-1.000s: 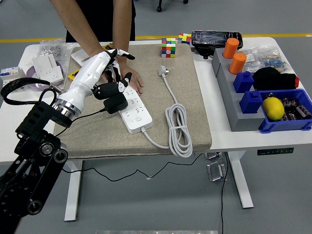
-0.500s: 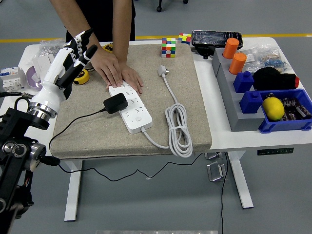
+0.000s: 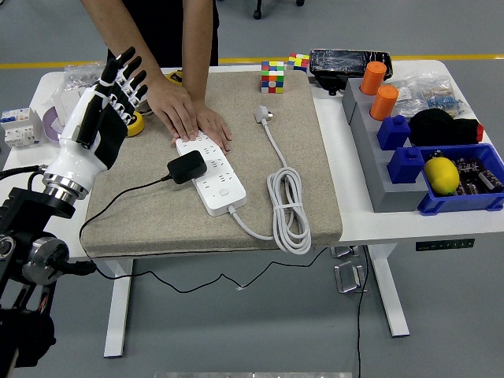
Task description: Pick up the plug,place it near the board,insert it into the board,press the button
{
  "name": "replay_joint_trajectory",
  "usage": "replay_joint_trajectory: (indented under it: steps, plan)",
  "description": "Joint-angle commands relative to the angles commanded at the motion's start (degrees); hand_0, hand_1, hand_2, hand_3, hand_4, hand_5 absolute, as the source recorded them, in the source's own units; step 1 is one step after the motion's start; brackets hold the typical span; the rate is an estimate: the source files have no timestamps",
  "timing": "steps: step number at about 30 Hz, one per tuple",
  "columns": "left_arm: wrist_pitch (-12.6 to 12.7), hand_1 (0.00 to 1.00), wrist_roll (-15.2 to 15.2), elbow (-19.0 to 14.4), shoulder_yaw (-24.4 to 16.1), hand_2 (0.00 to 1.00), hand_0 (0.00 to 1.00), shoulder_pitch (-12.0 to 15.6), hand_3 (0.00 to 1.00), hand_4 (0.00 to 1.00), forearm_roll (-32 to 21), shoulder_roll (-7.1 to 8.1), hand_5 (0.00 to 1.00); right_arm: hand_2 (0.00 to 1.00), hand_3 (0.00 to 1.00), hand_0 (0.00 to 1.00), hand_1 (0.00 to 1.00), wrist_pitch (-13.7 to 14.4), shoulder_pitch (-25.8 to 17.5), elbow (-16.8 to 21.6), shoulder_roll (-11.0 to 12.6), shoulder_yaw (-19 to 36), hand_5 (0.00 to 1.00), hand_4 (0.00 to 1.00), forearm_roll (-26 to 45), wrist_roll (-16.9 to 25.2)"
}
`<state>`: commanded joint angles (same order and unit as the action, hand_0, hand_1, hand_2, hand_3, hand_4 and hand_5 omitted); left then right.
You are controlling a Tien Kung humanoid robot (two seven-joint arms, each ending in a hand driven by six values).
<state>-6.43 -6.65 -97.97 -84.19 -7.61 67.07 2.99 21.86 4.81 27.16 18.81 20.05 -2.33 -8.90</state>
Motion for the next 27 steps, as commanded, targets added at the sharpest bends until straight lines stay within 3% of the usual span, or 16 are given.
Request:
replay_joint_trajectory:
  steps: [2, 3, 8, 9, 14, 15, 20, 21, 26, 27]
  plan:
    - [-1.2, 0.86, 0.0, -0.8, 1.1, 0.835, 0.835, 0.0, 0.994, 0.998, 4.8, 0.82, 0.555, 0.807, 0.829, 0.882, 0.828, 0.0, 0.1, 0.0, 0.1, 0.0, 0.998, 0.998, 0.0, 0.0]
    - [-1.8, 0.708, 0.0, -1.1, 1.6, 0.633, 0.707, 0.1, 0.971, 0.9, 7.1, 1.15, 0.375, 0.807, 0.829, 0.881, 0.828, 0.0, 0.1, 0.0, 0.1, 0.0, 0.998, 0.998, 0.0, 0.0]
    - [-3.8, 0.708, 1.0, -1.8, 5.8, 0.633, 0.707, 0.1, 0.971, 0.9, 19.4, 3.0, 0.375, 0.807, 0.829, 0.881, 0.828, 0.0, 0.2, 0.0, 0.1, 0.1, 0.998, 0.998, 0.0, 0.0]
    - [-3.7, 0.348, 1.2, -1.7, 6.4, 0.393, 0.328, 0.1, 0.934, 0.669, 21.6, 3.14, 0.167, 0.806, 0.829, 0.881, 0.828, 0.0, 0.3, 0.0, 0.1, 0.1, 0.998, 0.998, 0.0, 0.0]
    - [-2.6, 0.348, 2.2, 0.3, 10.1, 0.393, 0.328, -0.1, 0.934, 0.669, 33.9, 3.94, 0.167, 0.806, 0.829, 0.881, 0.828, 0.0, 0.3, 0.0, 0.1, 0.2, 0.998, 0.998, 0.0, 0.0]
    - [-2.5, 0.12, 2.4, 1.1, 11.0, 0.21, 0.242, -0.3, 0.912, 0.529, 36.5, 4.18, 0.107, 0.806, 0.829, 0.881, 0.828, -0.1, 0.3, 0.0, 0.1, 0.1, 0.998, 0.998, 0.0, 0.0]
    - [-3.4, 0.12, 2.5, 5.1, 14.1, 0.21, 0.242, -1.3, 0.912, 0.529, 48.4, 4.92, 0.107, 0.806, 0.829, 0.881, 0.828, 0.0, 0.4, 0.0, 0.2, 0.0, 0.998, 0.998, 0.1, 0.0]
    - [-3.8, 0.036, 2.4, 5.8, 14.6, 0.144, 0.209, -1.5, 0.836, 0.571, 51.0, 4.99, 0.002, 0.806, 0.829, 0.881, 0.828, 0.0, 0.4, 0.0, 0.2, 0.0, 0.998, 0.998, 0.1, 0.0]
    - [-5.0, 0.036, 2.0, 10.6, 16.5, 0.144, 0.209, -3.1, 0.836, 0.571, 62.9, 4.74, 0.002, 0.806, 0.829, 0.881, 0.828, 0.0, 0.6, 0.0, 0.3, 0.0, 0.998, 0.998, 0.0, 0.0]
    - [-5.2, 0.021, 2.0, 11.4, 16.9, 0.141, 0.194, -3.5, 0.854, 0.62, 62.9, 4.72, 0.002, 0.806, 0.83, 0.881, 0.828, 0.0, 0.6, 0.0, 0.3, 0.0, 0.998, 0.998, 0.1, 0.0]
